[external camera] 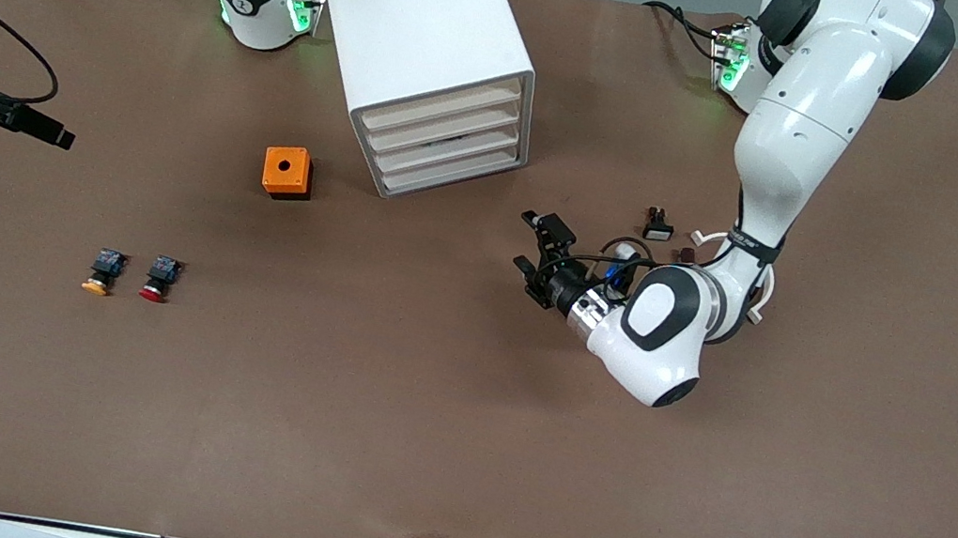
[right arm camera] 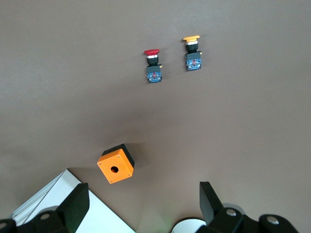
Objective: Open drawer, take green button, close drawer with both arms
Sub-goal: 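Reach the left gripper toward the drawer of the white cabinet, then grasp the drawer front with the left gripper while the right gripper approaches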
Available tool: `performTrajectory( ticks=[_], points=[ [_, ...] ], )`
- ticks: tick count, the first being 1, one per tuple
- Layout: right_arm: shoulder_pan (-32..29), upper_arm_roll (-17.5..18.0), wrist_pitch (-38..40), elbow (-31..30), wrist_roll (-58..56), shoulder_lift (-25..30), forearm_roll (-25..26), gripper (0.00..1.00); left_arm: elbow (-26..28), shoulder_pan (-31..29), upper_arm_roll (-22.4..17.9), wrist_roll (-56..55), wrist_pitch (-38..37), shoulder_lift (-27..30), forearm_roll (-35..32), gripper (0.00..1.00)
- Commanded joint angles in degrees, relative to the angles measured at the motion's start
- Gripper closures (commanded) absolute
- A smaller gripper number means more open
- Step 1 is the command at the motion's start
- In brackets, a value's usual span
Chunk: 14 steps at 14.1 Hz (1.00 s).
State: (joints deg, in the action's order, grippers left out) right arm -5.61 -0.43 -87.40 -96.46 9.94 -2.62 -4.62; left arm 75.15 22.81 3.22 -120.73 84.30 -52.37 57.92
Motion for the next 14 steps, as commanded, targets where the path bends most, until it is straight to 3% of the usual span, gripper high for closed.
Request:
performTrajectory(
  ticks=[1, 5, 6, 7, 9, 11, 14],
  points=[
    [0.25, -0.1, 0.83, 1.01, 1.4, -0.1, -1.44, 0.0, -1.41, 0.39, 2.31, -3.89, -2.82, -2.73, 1.76, 0.0],
    [0.07, -0.19, 1.0, 0.93, 3.5, 0.07, -2.23, 0.0, -1.32, 2.94, 2.93, -5.57, -2.82, -4.76, 1.76, 0.0],
    [0.07, -0.19, 1.7, 1.01, 4.38, 0.07, -2.23, 0.0, -1.32, 3.29, 2.93, -5.57, -2.82, -4.94, 1.67, 0.05],
    [0.07, -0.19, 1.88, 1.01, 4.48, 0.16, -2.41, 0.0, -1.15, 3.29, 2.93, -5.22, -2.91, -5.03, 1.58, 0.29],
    [0.25, -0.19, 1.88, 1.01, 5.17, 0.07, -3.2, 0.0, -0.53, 3.29, 4.15, -5.04, -3.87, -5.81, 1.67, 0.47],
    [1.64, -0.1, 1.8, 1.1, 8.42, 0.07, -3.9, 0.0, -0.45, 3.64, 4.6, -4.96, -4.14, -5.99, 1.23, 0.57],
    [4.81, -0.1, 1.45, 1.1, 14.22, 0.25, -3.9, 0.0, 0.16, 4.7, 4.51, -4.87, -6.07, -6.17, 0.79, 0.6]
  ],
)
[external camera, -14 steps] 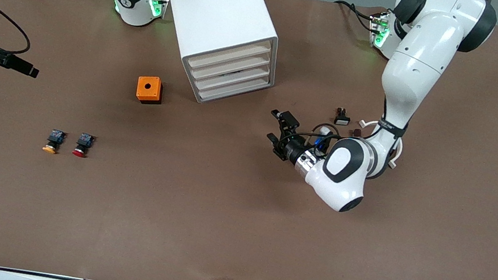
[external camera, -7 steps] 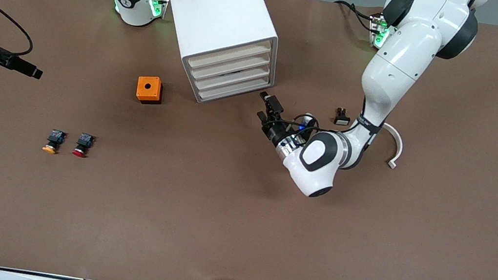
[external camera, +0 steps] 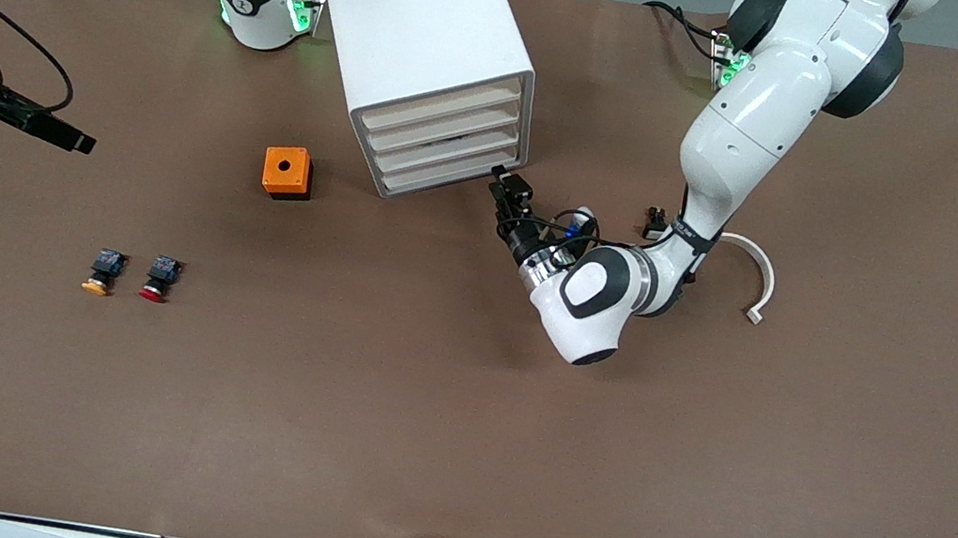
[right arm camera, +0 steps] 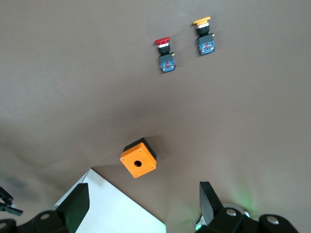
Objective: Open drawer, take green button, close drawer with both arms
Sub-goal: 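Grasp the drawer front with the left gripper while the right gripper approaches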
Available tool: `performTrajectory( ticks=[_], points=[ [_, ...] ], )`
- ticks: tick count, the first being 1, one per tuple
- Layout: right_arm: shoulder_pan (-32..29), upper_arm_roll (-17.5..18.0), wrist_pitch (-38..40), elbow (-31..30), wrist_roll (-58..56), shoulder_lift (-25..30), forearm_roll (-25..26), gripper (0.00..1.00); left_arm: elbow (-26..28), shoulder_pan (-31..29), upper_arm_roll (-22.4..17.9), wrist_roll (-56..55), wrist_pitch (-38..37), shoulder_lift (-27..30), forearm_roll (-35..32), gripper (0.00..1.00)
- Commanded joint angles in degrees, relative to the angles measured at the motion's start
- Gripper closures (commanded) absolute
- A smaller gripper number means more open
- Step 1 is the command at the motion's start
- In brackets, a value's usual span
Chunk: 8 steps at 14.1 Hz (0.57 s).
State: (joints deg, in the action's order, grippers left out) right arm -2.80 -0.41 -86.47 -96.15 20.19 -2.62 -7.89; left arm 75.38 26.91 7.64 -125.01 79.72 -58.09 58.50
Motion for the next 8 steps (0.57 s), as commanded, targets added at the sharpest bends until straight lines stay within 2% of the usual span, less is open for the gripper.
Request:
performTrajectory(
  ticks=[1, 3, 8],
  points=[
    [3.14, -0.12, 0.16, 0.78, 5.2, 0.16, -0.63, 0.0, 0.46, 0.95, 0.1, -0.68, -1.49, -0.53, -0.65, 0.6],
    [5.77, -0.12, -1.15, 0.78, 10.02, 0.15, -0.63, 0.0, 0.47, 1.48, 0.1, -0.68, -1.49, -0.97, -3.03, 0.59],
    [15.61, -0.12, -6.95, 0.17, 29.61, -0.02, 0.16, 0.0, 0.38, 1.92, 0.01, -0.68, -1.49, -2.91, -3.48, 0.59]
  ],
)
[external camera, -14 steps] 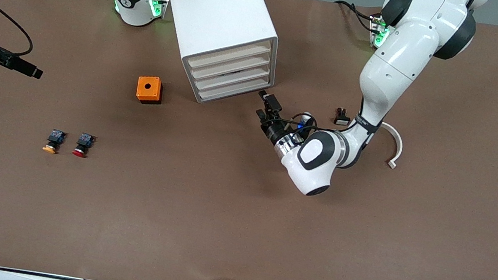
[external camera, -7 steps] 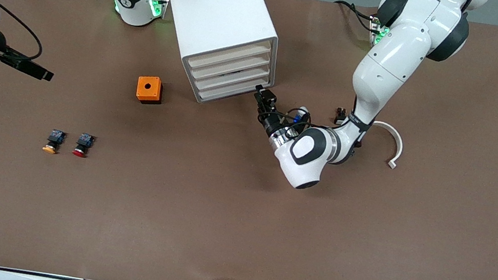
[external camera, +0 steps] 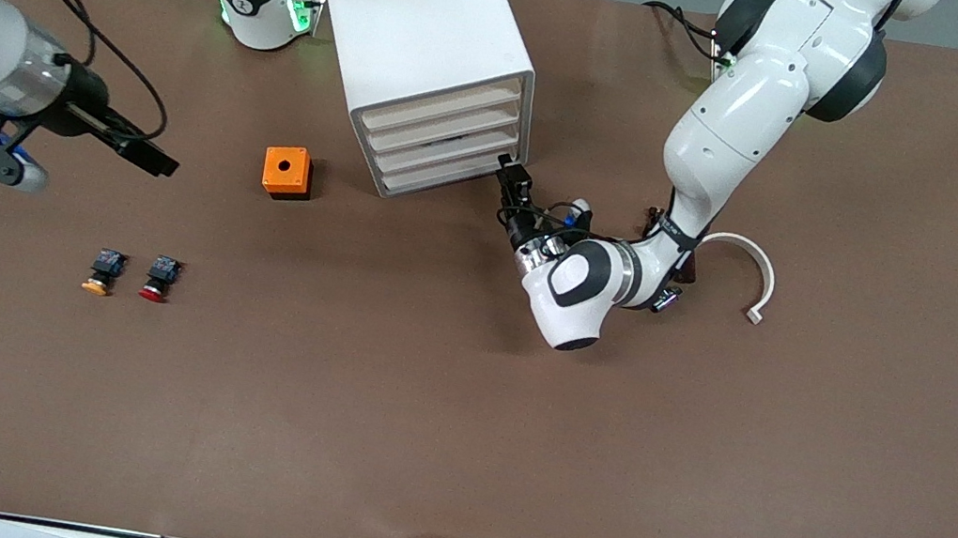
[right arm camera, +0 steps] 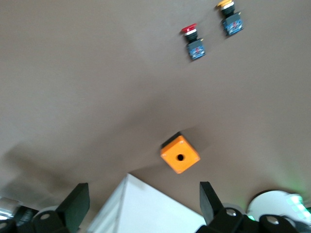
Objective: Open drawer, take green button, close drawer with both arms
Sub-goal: 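Grasp the drawer front with the left gripper while the right gripper approaches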
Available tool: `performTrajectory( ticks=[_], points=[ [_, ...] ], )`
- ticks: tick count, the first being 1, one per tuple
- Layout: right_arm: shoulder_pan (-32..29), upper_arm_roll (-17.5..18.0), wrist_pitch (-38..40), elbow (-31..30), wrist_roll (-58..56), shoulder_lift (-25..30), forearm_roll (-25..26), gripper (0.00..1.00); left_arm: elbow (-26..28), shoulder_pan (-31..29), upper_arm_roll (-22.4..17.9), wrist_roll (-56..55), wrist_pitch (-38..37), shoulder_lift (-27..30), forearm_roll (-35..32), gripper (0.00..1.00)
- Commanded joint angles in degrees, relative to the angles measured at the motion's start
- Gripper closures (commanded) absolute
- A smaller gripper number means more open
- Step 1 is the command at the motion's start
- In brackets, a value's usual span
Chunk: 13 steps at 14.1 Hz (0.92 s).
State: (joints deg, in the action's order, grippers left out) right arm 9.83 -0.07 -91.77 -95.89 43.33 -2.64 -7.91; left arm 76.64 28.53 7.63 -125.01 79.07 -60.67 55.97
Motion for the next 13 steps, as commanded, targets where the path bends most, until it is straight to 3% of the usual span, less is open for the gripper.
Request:
performTrajectory(
  ticks=[1, 3, 6, 9, 13],
  points=[
    [4.13, -0.46, -2.62, -0.08, 10.07, 0.01, 0.18, 0.0, -0.87, 0.74, 0.01, -0.68, -0.93, -0.42, -0.95, 0.59],
    [4.84, -0.46, -2.89, 0.01, 17.37, -0.17, 0.35, 0.0, -0.87, 1.18, 0.01, -0.68, -1.37, -0.42, -0.95, 0.59],
    [4.5, -0.64, -2.89, 0.53, 17.84, -0.34, 2.28, 0.0, -0.79, 1.97, 0.01, -0.68, -2.16, -0.33, -0.95, 0.59],
    [5.37, -0.46, -3.06, 0.71, 18.28, -0.61, 7.54, 0.0, -0.79, 2.94, 0.01, -0.68, -2.69, -0.33, -1.83, 0.59],
    [5.99, -0.55, -3.51, 0.71, 24.24, -0.61, 6.86, 0.0, -0.96, 3.82, 0.01, -0.67, -3.66, -0.33, -2.09, 0.59]
  ],
)
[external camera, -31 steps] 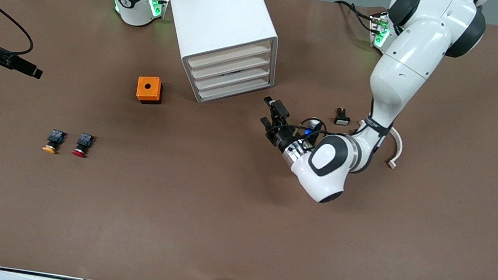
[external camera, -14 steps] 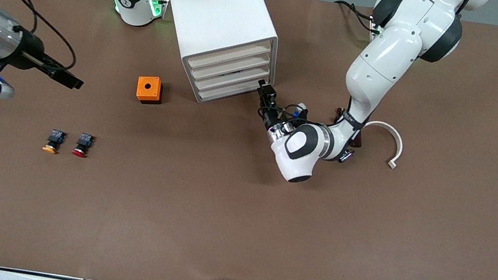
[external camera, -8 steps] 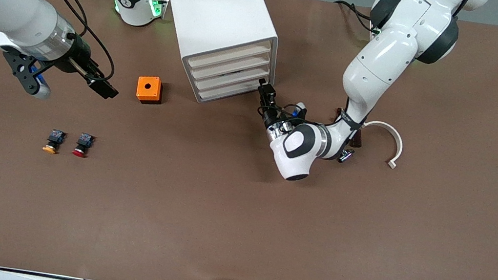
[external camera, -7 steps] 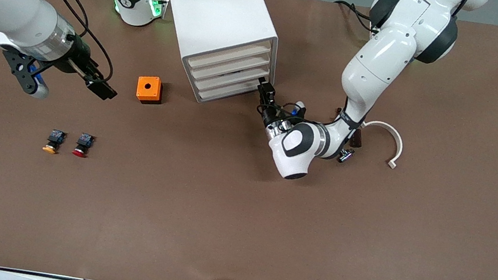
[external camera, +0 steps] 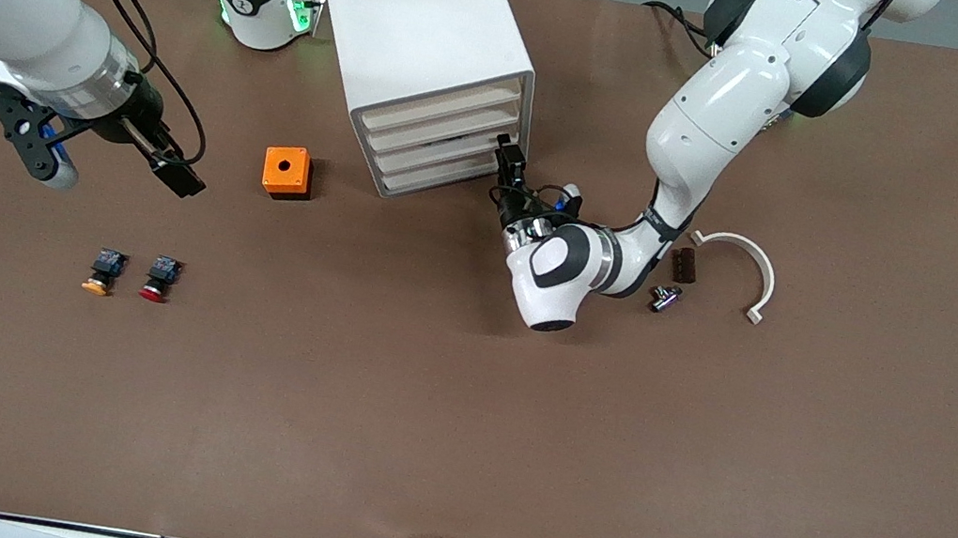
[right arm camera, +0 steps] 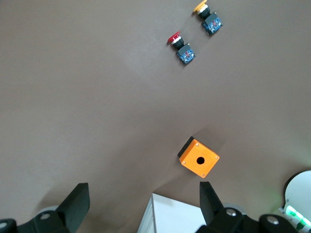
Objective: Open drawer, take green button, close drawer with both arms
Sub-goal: 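Grasp the drawer front with the left gripper while the right gripper approaches, then pull the drawer open with the left gripper while the right gripper reaches over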
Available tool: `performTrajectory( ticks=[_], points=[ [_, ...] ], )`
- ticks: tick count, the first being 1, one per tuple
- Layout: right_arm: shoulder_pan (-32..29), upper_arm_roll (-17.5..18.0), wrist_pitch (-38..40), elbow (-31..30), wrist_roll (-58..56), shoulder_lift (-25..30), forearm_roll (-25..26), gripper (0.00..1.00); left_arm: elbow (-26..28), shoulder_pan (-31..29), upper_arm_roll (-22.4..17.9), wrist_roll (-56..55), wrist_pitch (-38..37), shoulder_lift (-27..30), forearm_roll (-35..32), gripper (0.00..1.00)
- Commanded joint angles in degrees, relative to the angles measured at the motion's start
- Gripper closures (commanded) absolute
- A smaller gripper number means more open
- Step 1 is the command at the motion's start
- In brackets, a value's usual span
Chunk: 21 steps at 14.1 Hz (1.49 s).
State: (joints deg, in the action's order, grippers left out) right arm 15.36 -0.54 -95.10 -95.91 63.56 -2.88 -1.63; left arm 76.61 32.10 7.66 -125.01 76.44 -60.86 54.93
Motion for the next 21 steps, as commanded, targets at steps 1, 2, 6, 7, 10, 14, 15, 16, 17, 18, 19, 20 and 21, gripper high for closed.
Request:
performTrajectory(
  ticks=[1, 2, 6, 7, 10, 14, 15, 16, 17, 18, 19, 20, 21],
  points=[
    [0.63, -0.07, -0.26, 0.72, 4.38, -0.46, 0.49, 0.0, -0.94, 0.68, -0.01, -0.59, -1.03, -0.14, -1.06, 0.59],
    [0.63, -0.07, -0.35, 0.72, 4.99, -0.46, 0.05, 0.0, -1.11, 0.95, -0.01, -0.67, -1.03, -0.14, -1.06, 0.59],
    [2.29, -0.07, -3.6, 1.24, 13.59, -1.6, -2.15, 0.0, -1.11, 1.12, -0.1, -0.68, -0.95, -0.22, -1.06, 0.59],
    [2.65, -0.07, -3.95, 1.86, 15.26, -2.3, -2.33, 0.0, -1.29, 1.21, -0.19, -0.59, -0.95, -0.22, -0.97, 0.6],
    [3.97, -0.07, -3.69, 4.41, 18.79, -4.33, -3.12, 0.0, -1.37, 1.21, -0.1, -0.68, -0.95, -0.22, -0.97, 0.66],
    [6.34, -0.07, -3.51, 4.41, 18.8, -4.77, -3.03, 0.0, -1.64, 1.21, -0.36, -0.41, -0.6, -0.22, -0.79, 0.8],
    [6.52, -0.07, -3.51, 4.41, 18.8, -5.03, -3.03, 0.0, -1.64, 1.13, -0.45, -0.41, -0.51, -0.22, -0.79, 0.84],
    [6.96, -0.07, -3.6, 4.41, 18.88, -5.21, -3.03, 0.0, -1.64, 0.95, -0.54, -0.41, -0.51, -0.22, -0.79, 0.85],
    [7.22, -0.07, -3.43, 4.41, 18.88, -5.21, -3.03, 0.0, -1.73, 0.69, -0.54, -0.32, -0.33, -0.22, -0.71, 0.85],
    [7.23, -0.07, -3.42, 4.41, 18.88, -5.21, -3.03, 0.0, -2.07, 0.51, -1.23, -0.32, -0.07, -0.22, -0.62, 0.85],
    [7.31, -0.07, -3.42, 4.41, 18.88, -5.47, -3.12, 0.0, -2.08, 0.42, -1.85, 0.11, -0.07, -0.22, -0.44, 0.84],
    [7.31, -0.07, -3.42, 4.41, 18.88, -5.47, -3.03, 0.0, -2.08, -0.01, -2.29, 0.12, 0.11, -0.22, -0.36, 0.84],
    [7.31, -0.07, -3.42, 4.41, 18.88, -5.47, -3.03, 0.0, -2.08, -0.54, -2.47, 0.38, 0.8, -0.22, -0.27, 0.84]
  ],
)
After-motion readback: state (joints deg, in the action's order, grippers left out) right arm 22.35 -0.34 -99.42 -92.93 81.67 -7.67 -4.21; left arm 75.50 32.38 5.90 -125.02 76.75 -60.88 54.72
